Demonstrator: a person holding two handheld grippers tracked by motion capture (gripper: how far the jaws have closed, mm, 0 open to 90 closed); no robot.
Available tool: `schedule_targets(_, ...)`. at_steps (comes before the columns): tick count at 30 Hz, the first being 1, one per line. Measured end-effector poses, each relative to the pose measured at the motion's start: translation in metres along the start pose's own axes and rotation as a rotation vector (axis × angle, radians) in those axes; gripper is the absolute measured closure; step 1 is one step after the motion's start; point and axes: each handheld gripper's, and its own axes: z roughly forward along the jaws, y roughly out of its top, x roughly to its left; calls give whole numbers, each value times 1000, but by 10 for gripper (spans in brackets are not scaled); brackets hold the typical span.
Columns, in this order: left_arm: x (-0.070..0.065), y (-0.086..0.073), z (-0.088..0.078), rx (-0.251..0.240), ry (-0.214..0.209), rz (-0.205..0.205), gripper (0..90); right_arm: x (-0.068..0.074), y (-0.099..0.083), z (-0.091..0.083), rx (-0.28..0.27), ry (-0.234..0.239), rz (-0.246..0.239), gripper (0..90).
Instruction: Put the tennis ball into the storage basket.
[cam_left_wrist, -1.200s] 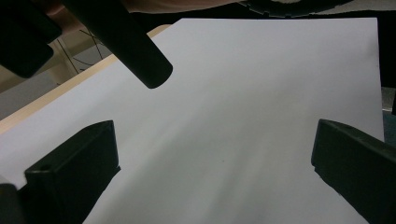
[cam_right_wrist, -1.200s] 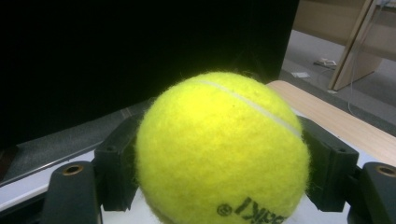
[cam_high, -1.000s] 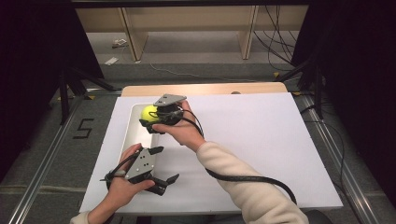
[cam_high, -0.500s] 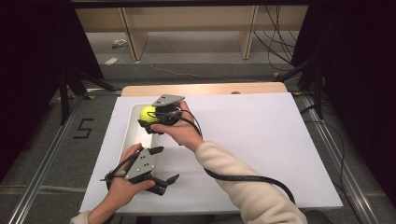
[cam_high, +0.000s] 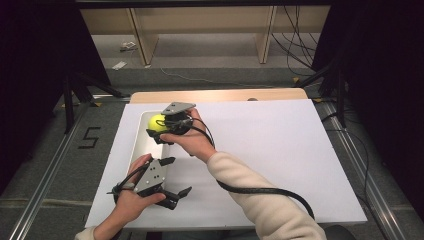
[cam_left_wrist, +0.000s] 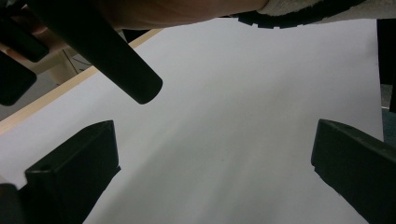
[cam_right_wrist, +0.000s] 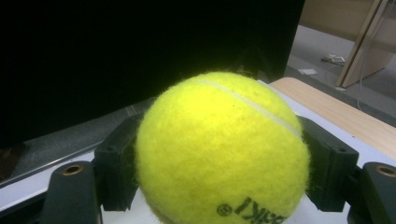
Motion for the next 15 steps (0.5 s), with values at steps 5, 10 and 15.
schedule_targets(5, 0, 0, 0, 1, -3, 0, 1, 1, 0, 2, -3, 1, 2, 265)
schedule_targets(10, 0, 0, 0, 0, -3, 0, 1, 3, -3, 7, 6, 7, 2, 265)
schedule_targets(15, -1, 0, 0, 0, -6, 1, 1, 3, -2, 10, 12, 10, 3, 265)
